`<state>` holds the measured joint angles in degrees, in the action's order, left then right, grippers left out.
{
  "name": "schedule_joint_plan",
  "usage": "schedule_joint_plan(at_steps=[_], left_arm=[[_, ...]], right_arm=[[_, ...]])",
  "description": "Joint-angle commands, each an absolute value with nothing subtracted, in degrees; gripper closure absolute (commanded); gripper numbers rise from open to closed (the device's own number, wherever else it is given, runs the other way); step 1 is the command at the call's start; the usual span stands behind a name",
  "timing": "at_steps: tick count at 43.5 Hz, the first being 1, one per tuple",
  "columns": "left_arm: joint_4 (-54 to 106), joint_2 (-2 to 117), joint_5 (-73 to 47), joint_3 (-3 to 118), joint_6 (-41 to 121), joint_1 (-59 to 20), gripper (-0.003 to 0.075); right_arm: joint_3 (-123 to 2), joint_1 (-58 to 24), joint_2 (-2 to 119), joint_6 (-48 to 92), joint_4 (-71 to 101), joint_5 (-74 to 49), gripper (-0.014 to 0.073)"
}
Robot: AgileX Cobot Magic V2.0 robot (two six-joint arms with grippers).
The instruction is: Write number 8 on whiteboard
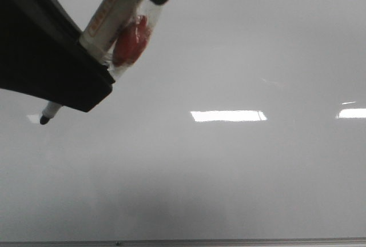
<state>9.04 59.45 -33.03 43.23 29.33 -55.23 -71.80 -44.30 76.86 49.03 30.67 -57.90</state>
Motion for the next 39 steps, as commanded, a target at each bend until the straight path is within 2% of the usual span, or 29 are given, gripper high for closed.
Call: schedule_joint_plan(at_steps=[1,9,12,13,15,20,23,27,35,39], left_arm=[[9.7,58.4,-29.8,45.2,29.4,-55.6,0.0741],[9.7,58.3,-28.1,45.2,29.4,-55.6,0.0736],[9.7,58.3,-27.0,45.2,29.4,-55.6,0.0694],[9.7,58.3,-26.9,45.2,29.4,-55.6,0.0652],[9.7,58.3,-26.9,45.2,29.1,-55.6,0.0583],[9.7,58.3,-26.9,45.2,26.5,-55.1,0.0346],[9.8,58.2,-26.9,45.2,25.8,-54.5,0.0274],[10.2,57.2,-26.5,44.6,24.4,-53.7,0.0326],[12.6,48.1,-20.5,38.8,23.6,-52.0,0.055],[12.9,40.5,-17.6,34.8,20.8,-50.5,0.0616]], right_arm=[[-73.9,-44.3,76.4,50.0,32.6,-57.0,0.0228],[-73.9,-44.3,76.5,50.0,32.6,-58.0,0.051],[-73.9,-44.3,76.5,50.2,32.6,-58.6,0.0622],[-73.9,-44.2,76.5,50.2,32.6,-58.9,0.0665],[-73.9,-44.2,76.5,50.2,32.4,-59.4,0.0657],[-73.9,-44.2,76.5,50.2,31.1,-59.9,0.0662],[-73.9,-43.4,76.4,50.2,30.6,-60.3,0.0663],[-73.4,-40.6,76.0,50.2,31.7,-61.7,0.0663],[-68.1,-30.2,72.6,51.1,36.4,-59.7,0.0663],[-63.7,-24.4,70.3,53.4,42.0,-55.8,0.0663]])
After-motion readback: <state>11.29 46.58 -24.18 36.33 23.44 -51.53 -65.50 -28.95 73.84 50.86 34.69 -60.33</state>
